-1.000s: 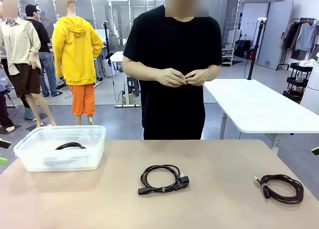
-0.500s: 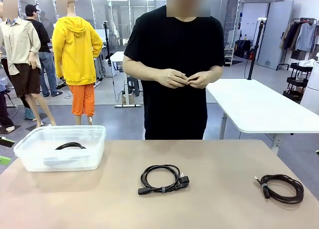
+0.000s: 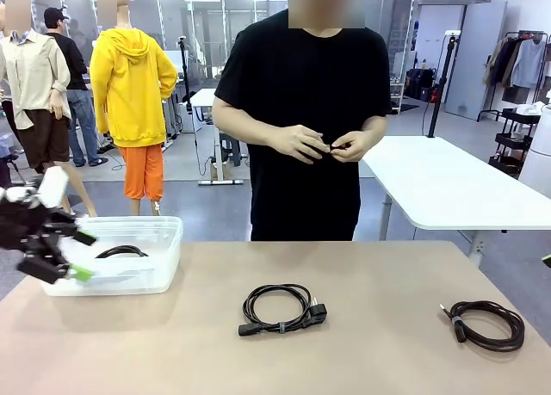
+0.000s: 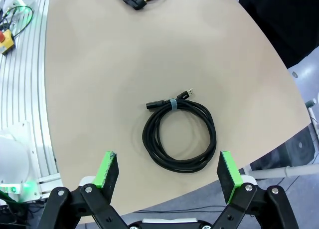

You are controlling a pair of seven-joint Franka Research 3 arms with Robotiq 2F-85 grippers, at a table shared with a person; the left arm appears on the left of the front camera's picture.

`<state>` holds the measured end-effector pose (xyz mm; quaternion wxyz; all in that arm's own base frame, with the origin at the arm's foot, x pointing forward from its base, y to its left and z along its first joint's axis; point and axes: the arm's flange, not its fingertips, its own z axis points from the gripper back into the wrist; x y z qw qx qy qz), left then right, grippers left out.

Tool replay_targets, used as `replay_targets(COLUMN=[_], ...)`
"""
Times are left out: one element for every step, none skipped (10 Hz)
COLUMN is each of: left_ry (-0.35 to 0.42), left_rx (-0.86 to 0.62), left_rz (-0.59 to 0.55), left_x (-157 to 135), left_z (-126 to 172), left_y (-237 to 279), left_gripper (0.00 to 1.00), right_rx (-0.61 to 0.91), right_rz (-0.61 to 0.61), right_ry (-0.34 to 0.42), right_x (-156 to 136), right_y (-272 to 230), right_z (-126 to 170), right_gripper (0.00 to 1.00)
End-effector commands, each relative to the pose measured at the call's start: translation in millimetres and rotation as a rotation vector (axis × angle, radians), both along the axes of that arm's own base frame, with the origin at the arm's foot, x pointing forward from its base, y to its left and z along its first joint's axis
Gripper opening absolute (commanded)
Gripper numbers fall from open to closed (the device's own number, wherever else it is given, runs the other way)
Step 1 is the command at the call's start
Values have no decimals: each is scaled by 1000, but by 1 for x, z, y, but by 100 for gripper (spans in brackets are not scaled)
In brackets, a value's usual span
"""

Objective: Organize and store the cables.
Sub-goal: Place the Power Cable into the Organizing box.

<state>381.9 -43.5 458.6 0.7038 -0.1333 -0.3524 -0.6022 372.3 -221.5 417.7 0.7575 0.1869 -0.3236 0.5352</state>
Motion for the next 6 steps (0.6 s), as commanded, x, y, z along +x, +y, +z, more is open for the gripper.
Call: replay_targets(left_ry=[17,48,91,128,155,149], left_rx=[39,82,111,143,174,219], left_rz=[-42,-94,-134,-141,-153,-157], left_x=[12,21,29,37,44,53], left_z=[-2,-3,-7,-13,-18,-25], left_y=[-61,-96,-128,-158,-189,-216], left_gripper=[98,98,98,98,98,98], right_rx=[-5,-5,-5,-5,-5,-5], right_rz=[16,16,16,16,16,16], right_ry=[-4,-4,-4,-4,-4,-4], right_x=[-4,-4,-4,-4,-4,-4], right_y=[0,0,0,0,0,0], right_z=[0,0,0,0,0,0], right_gripper=[100,100,100,100,100,100])
